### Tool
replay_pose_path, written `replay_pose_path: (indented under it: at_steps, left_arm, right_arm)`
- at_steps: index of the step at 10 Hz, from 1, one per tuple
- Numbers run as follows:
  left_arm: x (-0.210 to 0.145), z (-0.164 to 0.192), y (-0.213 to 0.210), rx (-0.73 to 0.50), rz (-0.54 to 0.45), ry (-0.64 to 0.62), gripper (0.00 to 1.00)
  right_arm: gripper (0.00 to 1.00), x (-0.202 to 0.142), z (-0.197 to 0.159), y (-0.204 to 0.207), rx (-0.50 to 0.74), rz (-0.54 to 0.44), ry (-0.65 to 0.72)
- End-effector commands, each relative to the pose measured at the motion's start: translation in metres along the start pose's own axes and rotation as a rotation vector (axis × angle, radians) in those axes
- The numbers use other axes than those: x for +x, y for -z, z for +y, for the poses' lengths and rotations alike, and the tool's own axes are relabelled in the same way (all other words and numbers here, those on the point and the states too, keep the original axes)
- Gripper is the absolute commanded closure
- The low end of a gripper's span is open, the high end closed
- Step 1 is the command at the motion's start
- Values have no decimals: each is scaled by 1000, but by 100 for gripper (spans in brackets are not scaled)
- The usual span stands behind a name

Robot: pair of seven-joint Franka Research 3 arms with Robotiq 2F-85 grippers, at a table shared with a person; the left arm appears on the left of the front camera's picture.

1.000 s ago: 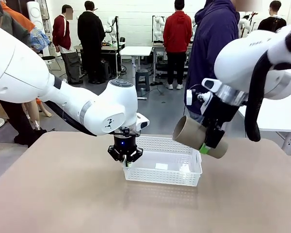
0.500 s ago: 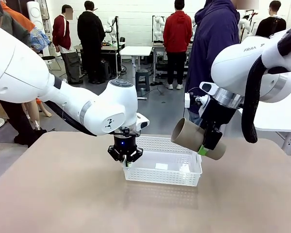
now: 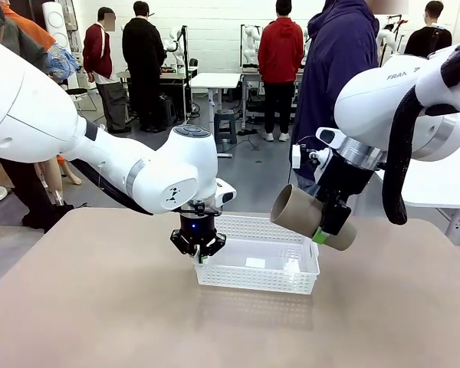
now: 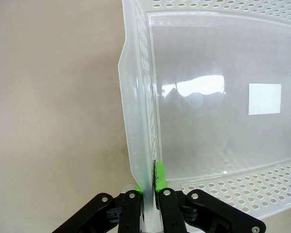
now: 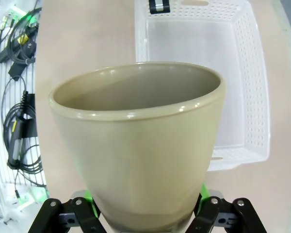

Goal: Clean and organize the cups into the basket.
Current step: Pick up the Organizing basket and move it to the center of the table, then pick up the Reusable plastic cup from the right side of the table and place it inside the Organizing basket.

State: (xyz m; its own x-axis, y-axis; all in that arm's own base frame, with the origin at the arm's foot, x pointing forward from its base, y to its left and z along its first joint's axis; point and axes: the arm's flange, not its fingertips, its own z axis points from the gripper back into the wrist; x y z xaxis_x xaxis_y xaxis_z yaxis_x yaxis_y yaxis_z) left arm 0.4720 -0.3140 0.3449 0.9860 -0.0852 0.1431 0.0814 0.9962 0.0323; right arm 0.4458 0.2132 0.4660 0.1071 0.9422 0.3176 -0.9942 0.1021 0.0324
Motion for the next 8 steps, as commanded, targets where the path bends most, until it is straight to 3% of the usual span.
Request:
replay_pose_path:
  at_steps: [1,8]
  left_arm:
    - [0,-1,0,-1,-1,1,100]
    - [0,-1,0,-1,-1,1,100]
  right_arm:
    - [18,16,-10,15,-76,-73,-15]
    - [18,46,-35,70,-67,-85,-48]
